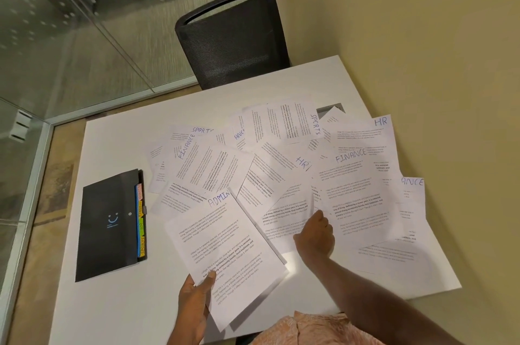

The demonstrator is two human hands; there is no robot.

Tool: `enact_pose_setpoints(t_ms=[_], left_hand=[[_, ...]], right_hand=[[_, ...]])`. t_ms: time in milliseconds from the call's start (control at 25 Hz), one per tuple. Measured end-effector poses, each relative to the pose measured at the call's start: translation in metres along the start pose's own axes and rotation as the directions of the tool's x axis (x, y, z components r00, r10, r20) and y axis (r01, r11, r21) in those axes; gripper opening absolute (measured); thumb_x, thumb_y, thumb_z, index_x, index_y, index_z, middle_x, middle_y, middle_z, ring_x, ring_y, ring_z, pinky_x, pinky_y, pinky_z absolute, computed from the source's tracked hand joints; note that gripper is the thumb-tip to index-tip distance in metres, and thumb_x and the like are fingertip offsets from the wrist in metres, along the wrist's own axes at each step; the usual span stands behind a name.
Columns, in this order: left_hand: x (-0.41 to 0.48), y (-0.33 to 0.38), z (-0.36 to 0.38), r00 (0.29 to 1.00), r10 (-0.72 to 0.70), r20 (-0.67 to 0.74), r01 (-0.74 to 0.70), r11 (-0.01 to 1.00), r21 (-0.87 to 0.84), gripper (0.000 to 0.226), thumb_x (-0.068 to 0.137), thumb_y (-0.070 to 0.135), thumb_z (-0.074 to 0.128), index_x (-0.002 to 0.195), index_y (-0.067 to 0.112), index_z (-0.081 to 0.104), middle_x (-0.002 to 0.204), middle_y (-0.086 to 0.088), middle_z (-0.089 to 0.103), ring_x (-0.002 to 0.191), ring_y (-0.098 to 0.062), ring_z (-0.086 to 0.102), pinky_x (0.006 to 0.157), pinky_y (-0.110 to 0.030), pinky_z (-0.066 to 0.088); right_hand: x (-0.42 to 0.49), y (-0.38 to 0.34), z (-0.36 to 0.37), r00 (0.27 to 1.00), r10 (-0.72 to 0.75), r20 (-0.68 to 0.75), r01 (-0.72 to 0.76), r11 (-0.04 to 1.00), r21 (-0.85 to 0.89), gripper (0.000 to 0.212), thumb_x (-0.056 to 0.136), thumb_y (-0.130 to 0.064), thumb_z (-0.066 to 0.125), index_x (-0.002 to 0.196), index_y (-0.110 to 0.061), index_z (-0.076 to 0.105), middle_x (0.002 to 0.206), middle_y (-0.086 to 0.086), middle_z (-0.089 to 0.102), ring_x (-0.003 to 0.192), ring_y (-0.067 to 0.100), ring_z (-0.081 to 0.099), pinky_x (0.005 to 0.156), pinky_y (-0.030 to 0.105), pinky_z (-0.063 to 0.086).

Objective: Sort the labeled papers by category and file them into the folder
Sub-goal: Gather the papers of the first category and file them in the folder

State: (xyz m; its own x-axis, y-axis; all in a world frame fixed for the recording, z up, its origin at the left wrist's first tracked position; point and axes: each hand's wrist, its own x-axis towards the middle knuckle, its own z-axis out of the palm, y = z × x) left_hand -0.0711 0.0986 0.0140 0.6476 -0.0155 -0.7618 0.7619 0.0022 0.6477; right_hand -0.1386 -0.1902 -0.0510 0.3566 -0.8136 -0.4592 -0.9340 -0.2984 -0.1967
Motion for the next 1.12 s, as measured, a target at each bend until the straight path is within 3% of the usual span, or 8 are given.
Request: enact_pose_setpoints(t_ms=[160, 320, 400, 560, 680, 840, 960, 1120], left_hand=[[-0.001, -0.001, -0.004, 1.000, 0.011, -0.004, -0.011, 1.000, -0.013, 0.039, 0.096, -0.004, 0.070, 0.131, 0.013, 0.069, 0.122, -0.010, 0.079, 0.113, -0.034, 0.073, 0.104, -0.048, 0.053], [-0.002, -0.002, -0.007, 1.000, 0.008, -0.015, -0.008, 1.000, -0.027, 0.039, 0.095, -0.003, 0.070, 0.131, 0.013, 0.070, 0.121, -0.010, 0.079, 0.111, -0.034, 0.074, 0.098, -0.044, 0.055], [-0.002, -0.004, -0.007, 1.000, 0.011, -0.014, -0.011, 1.000, -0.024, 0.038, 0.095, -0.004, 0.070, 0.130, 0.013, 0.070, 0.120, -0.011, 0.079, 0.109, -0.033, 0.074, 0.092, -0.042, 0.058], [-0.005, -0.006, -0.005, 1.000, 0.005, -0.004, -0.005, 1.000, -0.015, 0.037, 0.095, -0.003, 0.071, 0.127, 0.015, 0.071, 0.120, -0.009, 0.079, 0.110, -0.033, 0.074, 0.095, -0.045, 0.057], [-0.005, -0.008, -0.009, 1.000, 0.000, -0.010, 0.000, 1.000, -0.007, 0.038, 0.094, -0.002, 0.073, 0.125, 0.018, 0.071, 0.120, -0.008, 0.080, 0.112, -0.034, 0.073, 0.102, -0.048, 0.054], [-0.003, -0.012, -0.018, 1.000, -0.008, -0.027, 0.009, 1.000, 0.007, 0.039, 0.093, -0.002, 0.073, 0.127, 0.020, 0.071, 0.122, -0.009, 0.079, 0.115, -0.035, 0.072, 0.107, -0.053, 0.052], [-0.003, -0.014, -0.024, 0.999, -0.008, -0.032, 0.008, 1.000, 0.005, 0.040, 0.094, -0.002, 0.073, 0.128, 0.019, 0.071, 0.123, -0.009, 0.079, 0.115, -0.036, 0.072, 0.108, -0.056, 0.051], [-0.004, -0.015, -0.026, 1.000, -0.003, -0.021, 0.003, 1.000, -0.024, 0.042, 0.095, -0.004, 0.071, 0.132, 0.015, 0.069, 0.123, -0.009, 0.079, 0.114, -0.035, 0.073, 0.106, -0.051, 0.052]], right_hand=[[0.000, 0.000, 0.000, 1.000, -0.005, 0.024, 0.003, 0.994, 0.111, 0.054, 0.084, -0.016, 0.077, 0.129, -0.011, 0.048, 0.116, 0.009, 0.071, 0.104, 0.033, 0.069, 0.086, 0.043, 0.062], [0.001, 0.004, -0.002, 0.999, -0.024, 0.027, 0.015, 0.957, 0.290, 0.056, 0.085, -0.009, 0.070, 0.137, -0.013, 0.053, 0.120, 0.009, 0.072, 0.109, 0.035, 0.068, 0.089, 0.046, 0.061], [-0.002, 0.009, -0.002, 0.998, -0.064, -0.010, 0.065, 0.978, 0.199, 0.055, 0.084, -0.019, 0.077, 0.134, -0.012, 0.053, 0.123, 0.011, 0.068, 0.109, 0.032, 0.064, 0.086, 0.044, 0.062], [-0.006, 0.014, 0.000, 0.999, -0.020, -0.045, 0.019, 1.000, -0.015, 0.099, 0.064, -0.060, 0.095, 0.133, -0.011, 0.044, 0.126, 0.011, 0.055, 0.113, 0.029, 0.057, 0.083, 0.039, 0.062], [0.000, 0.010, 0.006, 0.998, -0.006, -0.055, 0.004, 0.999, -0.039, 0.111, 0.054, -0.063, 0.099, 0.132, -0.011, 0.041, 0.126, 0.013, 0.053, 0.112, 0.029, 0.056, 0.086, 0.038, 0.062], [0.006, 0.000, 0.015, 0.999, -0.034, -0.030, 0.030, 0.992, -0.120, 0.089, 0.064, -0.051, 0.094, 0.121, -0.008, 0.042, 0.112, 0.011, 0.057, 0.098, 0.022, 0.057, 0.087, 0.030, 0.053], [0.005, -0.005, 0.018, 1.000, -0.015, 0.006, 0.015, 0.998, -0.063, 0.069, 0.072, -0.029, 0.089, 0.118, -0.004, 0.044, 0.110, 0.015, 0.058, 0.095, 0.023, 0.061, 0.082, 0.028, 0.058], [-0.001, -0.004, 0.009, 1.000, -0.009, 0.016, 0.009, 1.000, -0.019, 0.062, 0.078, -0.021, 0.086, 0.122, -0.002, 0.047, 0.116, 0.018, 0.059, 0.099, 0.027, 0.066, 0.082, 0.031, 0.062]])
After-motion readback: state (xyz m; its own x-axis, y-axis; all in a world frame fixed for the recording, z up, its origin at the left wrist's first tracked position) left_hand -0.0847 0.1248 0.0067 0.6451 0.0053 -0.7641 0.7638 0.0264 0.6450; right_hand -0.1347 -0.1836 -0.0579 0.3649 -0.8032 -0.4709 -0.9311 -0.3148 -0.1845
